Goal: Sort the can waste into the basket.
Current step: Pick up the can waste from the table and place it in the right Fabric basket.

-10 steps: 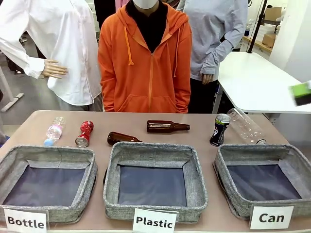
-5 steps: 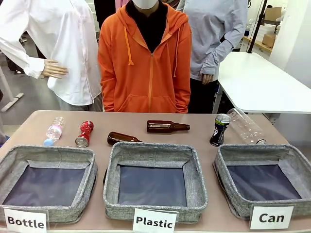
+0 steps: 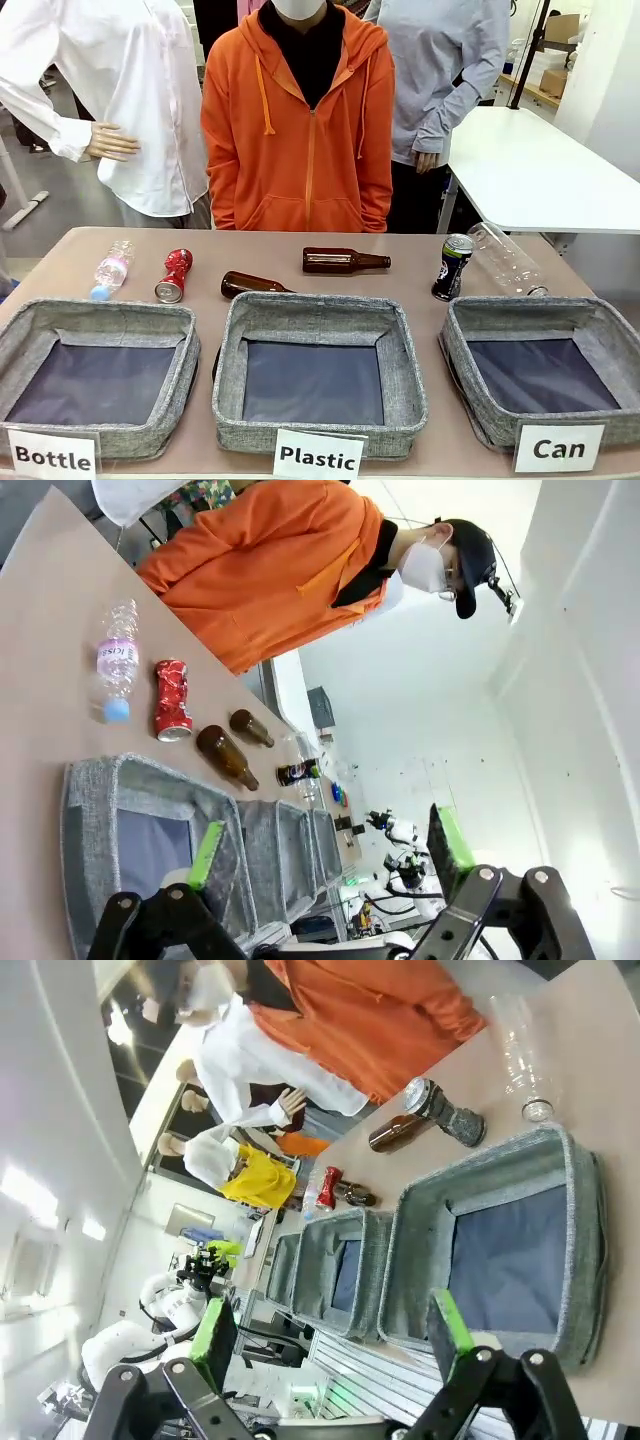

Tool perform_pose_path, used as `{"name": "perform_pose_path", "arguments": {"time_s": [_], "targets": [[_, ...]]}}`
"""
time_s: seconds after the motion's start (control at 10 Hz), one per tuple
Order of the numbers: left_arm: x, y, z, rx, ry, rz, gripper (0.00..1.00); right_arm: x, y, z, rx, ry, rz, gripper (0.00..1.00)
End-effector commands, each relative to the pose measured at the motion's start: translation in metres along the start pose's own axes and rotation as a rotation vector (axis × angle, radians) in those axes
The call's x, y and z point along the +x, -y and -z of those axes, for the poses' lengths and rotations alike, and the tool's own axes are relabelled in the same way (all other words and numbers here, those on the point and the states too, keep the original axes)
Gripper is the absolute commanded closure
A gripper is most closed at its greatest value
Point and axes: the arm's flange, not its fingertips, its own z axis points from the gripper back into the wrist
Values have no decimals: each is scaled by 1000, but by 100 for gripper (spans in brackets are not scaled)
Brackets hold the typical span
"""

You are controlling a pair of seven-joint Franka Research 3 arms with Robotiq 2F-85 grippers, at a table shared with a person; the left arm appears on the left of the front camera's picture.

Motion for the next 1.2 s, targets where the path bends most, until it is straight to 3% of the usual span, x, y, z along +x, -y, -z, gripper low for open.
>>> {"name": "perform_pose_path", "arguments": {"time_s": [0.0, 0.3, 0.7, 1.1], "targets": [[0, 4, -2, -8, 12, 34, 0, -1, -4, -4, 3, 9, -28, 0], [0, 4, -2, -8, 12, 34, 0, -1, -3, -1, 3, -4, -4, 0], [0, 4, -2, -8, 12, 34, 0, 44, -31, 121, -337, -587, -391, 0], [0, 4, -2, -8, 12, 34, 0, 49, -48, 244, -625, -811, -826, 0]]}}
